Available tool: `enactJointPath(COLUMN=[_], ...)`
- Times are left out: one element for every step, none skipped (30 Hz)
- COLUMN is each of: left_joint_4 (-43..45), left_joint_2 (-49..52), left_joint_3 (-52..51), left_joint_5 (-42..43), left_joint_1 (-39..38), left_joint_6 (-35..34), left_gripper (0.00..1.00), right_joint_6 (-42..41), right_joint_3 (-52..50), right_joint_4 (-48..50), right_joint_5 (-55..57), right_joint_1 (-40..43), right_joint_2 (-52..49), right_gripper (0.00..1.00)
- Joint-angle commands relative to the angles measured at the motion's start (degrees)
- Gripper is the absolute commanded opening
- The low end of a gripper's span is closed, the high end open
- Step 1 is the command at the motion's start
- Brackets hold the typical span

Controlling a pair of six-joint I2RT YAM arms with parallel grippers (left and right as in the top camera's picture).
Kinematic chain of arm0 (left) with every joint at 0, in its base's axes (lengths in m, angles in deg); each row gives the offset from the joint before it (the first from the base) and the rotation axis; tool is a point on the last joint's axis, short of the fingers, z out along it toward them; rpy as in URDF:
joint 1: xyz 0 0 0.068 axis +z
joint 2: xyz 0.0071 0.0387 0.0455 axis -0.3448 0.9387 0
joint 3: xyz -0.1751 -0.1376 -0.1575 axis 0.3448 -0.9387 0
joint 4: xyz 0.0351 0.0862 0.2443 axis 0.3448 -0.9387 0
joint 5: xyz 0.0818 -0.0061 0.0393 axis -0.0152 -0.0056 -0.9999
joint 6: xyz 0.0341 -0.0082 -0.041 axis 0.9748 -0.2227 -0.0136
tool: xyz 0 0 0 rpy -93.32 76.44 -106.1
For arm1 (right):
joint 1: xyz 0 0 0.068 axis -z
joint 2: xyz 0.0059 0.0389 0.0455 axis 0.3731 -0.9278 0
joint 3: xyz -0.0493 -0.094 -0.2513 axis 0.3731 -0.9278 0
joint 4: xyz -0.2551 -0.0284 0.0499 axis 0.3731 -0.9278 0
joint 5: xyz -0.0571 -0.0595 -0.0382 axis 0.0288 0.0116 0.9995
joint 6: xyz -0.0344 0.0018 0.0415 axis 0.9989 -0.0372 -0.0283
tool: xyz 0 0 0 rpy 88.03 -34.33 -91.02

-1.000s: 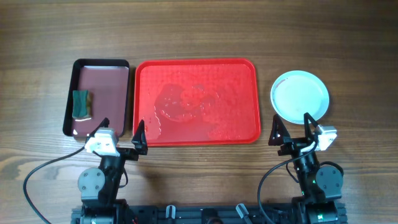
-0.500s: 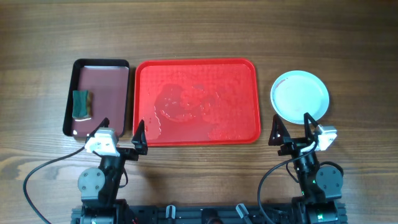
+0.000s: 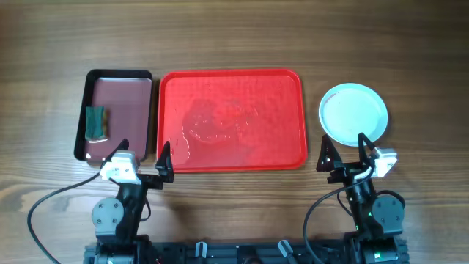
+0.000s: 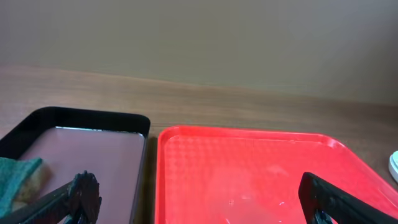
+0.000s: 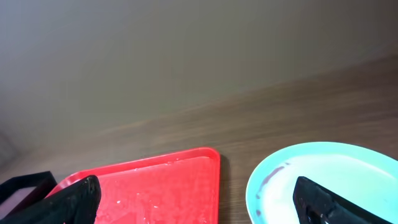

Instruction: Clean dirty plates on tray and stack at the side

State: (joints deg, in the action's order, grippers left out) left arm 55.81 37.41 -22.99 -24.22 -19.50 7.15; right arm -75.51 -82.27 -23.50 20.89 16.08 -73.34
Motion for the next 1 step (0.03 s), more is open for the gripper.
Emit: enactJointPath(left_joint_4=[0.09], left_joint_2=[-0.61], left_joint_3=[-0.44], left_joint_5=[-0.76], left_joint_1=[-0.31], left_joint_6=[-0.57], left_gripper=[1.00], right_joint_6=[0.94], right_joint_3=[-0.09], right_joint_4=[0.20], right_joint_5=[0.22], right_joint_1=[-0.22], right_joint_2=[0.59], right_gripper=[1.00])
